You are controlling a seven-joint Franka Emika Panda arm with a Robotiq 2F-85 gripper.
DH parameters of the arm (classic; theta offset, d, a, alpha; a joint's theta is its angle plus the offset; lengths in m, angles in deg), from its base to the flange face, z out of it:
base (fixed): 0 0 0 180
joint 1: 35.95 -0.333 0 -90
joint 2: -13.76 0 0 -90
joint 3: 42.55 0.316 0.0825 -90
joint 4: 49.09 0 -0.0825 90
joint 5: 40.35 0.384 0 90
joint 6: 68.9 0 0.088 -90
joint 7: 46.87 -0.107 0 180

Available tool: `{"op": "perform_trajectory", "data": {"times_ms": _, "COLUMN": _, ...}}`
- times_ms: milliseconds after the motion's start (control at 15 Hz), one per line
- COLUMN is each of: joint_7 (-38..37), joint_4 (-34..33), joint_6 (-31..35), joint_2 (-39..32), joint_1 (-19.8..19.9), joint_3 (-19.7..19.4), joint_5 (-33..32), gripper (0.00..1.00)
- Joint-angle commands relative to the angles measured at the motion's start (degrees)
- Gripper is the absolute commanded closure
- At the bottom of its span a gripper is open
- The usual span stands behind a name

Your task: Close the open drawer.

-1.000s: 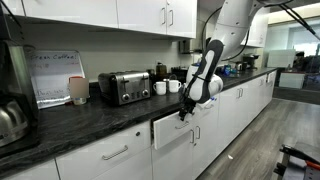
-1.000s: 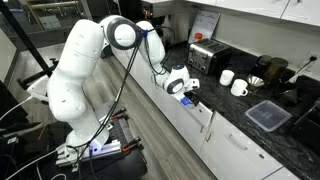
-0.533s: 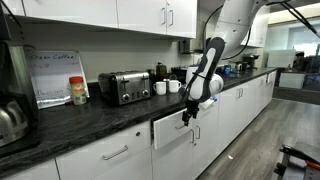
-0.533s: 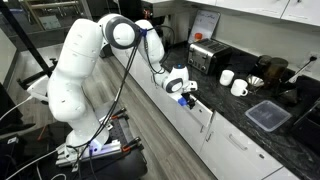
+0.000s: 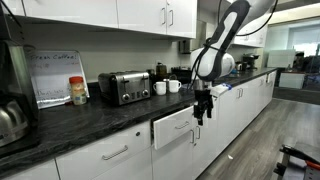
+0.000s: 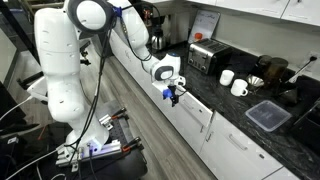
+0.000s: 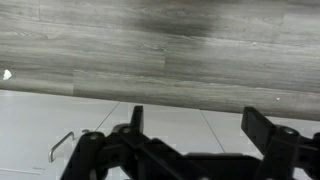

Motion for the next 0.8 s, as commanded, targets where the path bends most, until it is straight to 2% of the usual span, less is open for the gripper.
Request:
{"op": "perform_trajectory", "data": {"times_ms": 0, "joint_7": -1.22, "joint_4": 8.45, "joint_6": -6.30, "joint_2": 13.01, "joint_1": 0.75, "joint_3": 2.82, "joint_5": 2.04, "gripper": 0.00}}
{"op": "perform_trajectory", "data": {"times_ms": 333, "joint_7": -3.53, "joint_4": 13.25, "joint_6": -12.50, "joint_2": 24.38, "joint_1": -0.18, "joint_3": 4.75, "joint_5": 3.29, "gripper": 0.00}}
{"op": "perform_trajectory", "data": {"times_ms": 400, "joint_7": -2.55, "joint_4": 10.21, "joint_6": -10.78, "joint_2": 19.78, "joint_1": 0.21, "joint_3": 4.51, "joint_5": 2.54, "gripper": 0.00}}
{"op": "perform_trajectory", "data": {"times_ms": 533, "joint_7": -3.10, "joint_4": 11.76, "joint_6": -11.96, "joint_2": 23.01, "joint_1": 0.04, "joint_3": 4.84, "joint_5": 2.61, "gripper": 0.00}}
{"op": "perform_trajectory", "data": {"times_ms": 733, "joint_7": -3.13, "joint_4": 12.63, "joint_6": -11.98, "joint_2": 23.91, "joint_1": 0.03, "joint_3": 4.85, "joint_5": 2.62, "gripper": 0.00}}
